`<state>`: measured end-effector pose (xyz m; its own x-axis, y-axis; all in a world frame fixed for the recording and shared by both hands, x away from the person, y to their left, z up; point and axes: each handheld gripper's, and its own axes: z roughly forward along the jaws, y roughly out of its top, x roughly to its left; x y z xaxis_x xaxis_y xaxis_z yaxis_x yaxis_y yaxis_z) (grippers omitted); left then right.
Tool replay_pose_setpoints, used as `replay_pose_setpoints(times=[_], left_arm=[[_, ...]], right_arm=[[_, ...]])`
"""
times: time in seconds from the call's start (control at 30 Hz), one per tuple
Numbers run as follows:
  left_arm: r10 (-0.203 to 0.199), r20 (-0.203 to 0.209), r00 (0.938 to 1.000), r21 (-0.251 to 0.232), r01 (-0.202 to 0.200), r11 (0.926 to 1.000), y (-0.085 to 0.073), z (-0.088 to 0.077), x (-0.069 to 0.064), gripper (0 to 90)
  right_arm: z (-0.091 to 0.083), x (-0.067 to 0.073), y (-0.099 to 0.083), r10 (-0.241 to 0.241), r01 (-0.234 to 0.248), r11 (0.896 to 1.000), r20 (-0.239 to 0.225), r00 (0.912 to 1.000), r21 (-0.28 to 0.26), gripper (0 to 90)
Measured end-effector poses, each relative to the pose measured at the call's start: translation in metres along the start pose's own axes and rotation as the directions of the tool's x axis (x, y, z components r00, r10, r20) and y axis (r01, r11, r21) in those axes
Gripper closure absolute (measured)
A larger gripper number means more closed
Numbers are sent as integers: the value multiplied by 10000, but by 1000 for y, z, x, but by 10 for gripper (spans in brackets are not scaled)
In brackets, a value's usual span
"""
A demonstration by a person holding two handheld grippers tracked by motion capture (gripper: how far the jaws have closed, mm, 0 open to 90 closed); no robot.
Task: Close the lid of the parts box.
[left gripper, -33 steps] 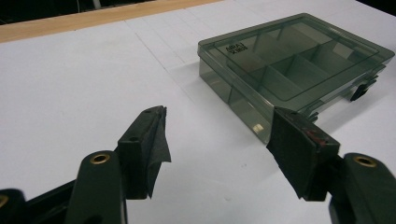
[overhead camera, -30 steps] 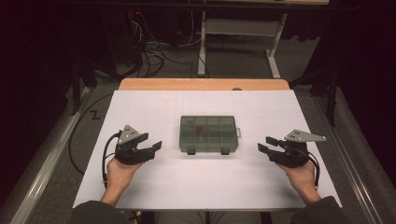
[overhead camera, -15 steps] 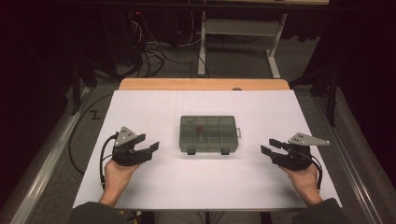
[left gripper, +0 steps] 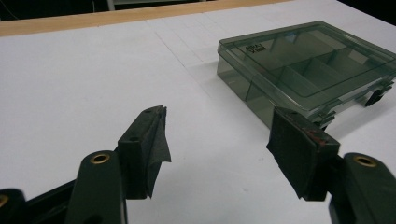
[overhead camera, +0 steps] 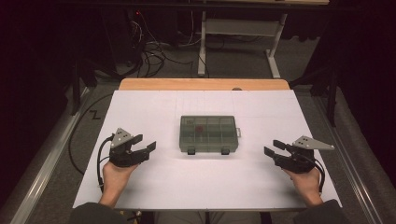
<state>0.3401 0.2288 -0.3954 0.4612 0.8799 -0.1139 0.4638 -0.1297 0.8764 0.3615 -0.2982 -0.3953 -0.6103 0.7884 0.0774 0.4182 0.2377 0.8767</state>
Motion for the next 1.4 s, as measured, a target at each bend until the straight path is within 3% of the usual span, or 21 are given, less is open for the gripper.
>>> replay_pose_setpoints(times=[0.97, 1.4], left_arm=[[-289, -215, 9994, 95, 291, 9995, -11, 0, 7, 371], [-300, -154, 9994, -225, 297, 9993, -11, -3, 6, 370]], right_arm=[[-15, -18, -21, 465, -430, 9975, 628, 9969, -555, 447], [-10, -12, -21, 78, -51, 9984, 471, 9989, -561, 429]])
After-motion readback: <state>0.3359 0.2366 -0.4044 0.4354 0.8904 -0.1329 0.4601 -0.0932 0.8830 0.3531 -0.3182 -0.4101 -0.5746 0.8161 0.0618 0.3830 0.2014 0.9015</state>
